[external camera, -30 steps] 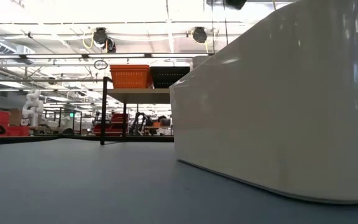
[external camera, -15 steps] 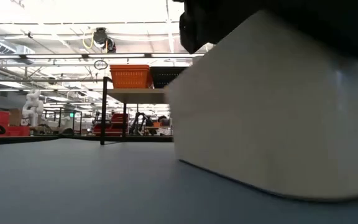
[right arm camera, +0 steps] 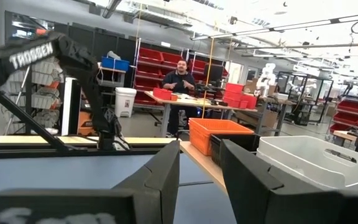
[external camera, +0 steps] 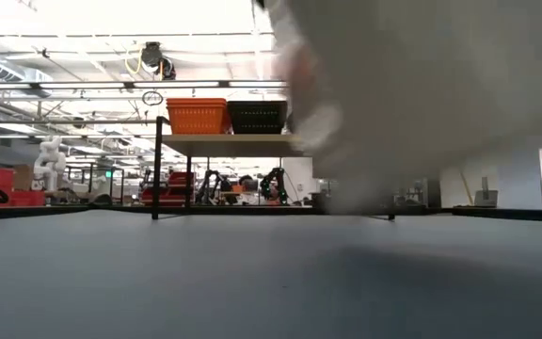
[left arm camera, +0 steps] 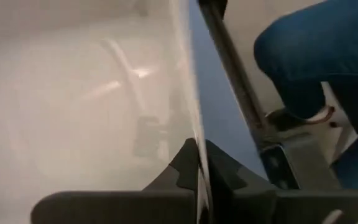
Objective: Stack baskets on shelf by color
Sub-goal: Stack the gray bin on top of the other gray bins on the shelf
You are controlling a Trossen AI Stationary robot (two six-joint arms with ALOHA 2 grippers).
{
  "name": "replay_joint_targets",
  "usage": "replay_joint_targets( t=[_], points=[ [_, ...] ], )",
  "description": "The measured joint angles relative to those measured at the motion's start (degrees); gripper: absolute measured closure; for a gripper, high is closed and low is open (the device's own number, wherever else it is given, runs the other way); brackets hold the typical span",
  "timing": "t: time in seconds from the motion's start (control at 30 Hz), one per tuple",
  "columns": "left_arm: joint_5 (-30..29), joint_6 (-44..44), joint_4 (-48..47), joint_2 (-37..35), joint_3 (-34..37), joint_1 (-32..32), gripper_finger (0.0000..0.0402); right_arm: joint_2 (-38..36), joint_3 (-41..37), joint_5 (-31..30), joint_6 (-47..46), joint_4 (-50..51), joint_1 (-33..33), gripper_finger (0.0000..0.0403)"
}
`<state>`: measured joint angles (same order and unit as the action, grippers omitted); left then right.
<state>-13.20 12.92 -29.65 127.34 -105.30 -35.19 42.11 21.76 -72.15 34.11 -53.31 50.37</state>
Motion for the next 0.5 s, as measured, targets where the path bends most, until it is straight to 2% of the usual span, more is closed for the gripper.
replay_joint_targets(
  t=[0.1, 0.33, 0.5],
  points=[
    [-3.3, -0.8, -3.7, -3.6, 0.0, -0.5, 0.0394, 0.0, 0.0, 0.1, 0.0, 0.0, 0.0, 0.0293],
    [-3.2, 0.3, -10.8, -12.0, -0.1, 2.2, 0.0396, 0.0, 0.0, 0.1, 0.8, 0.1, 0.0, 0.0294],
    [-4.2, -8.9, -9.6, -15.9, -0.1, 7.4, 0.0397, 0.0, 0.0, -0.3, 1.5, 1.5, 0.0, 0.0294]
  ],
)
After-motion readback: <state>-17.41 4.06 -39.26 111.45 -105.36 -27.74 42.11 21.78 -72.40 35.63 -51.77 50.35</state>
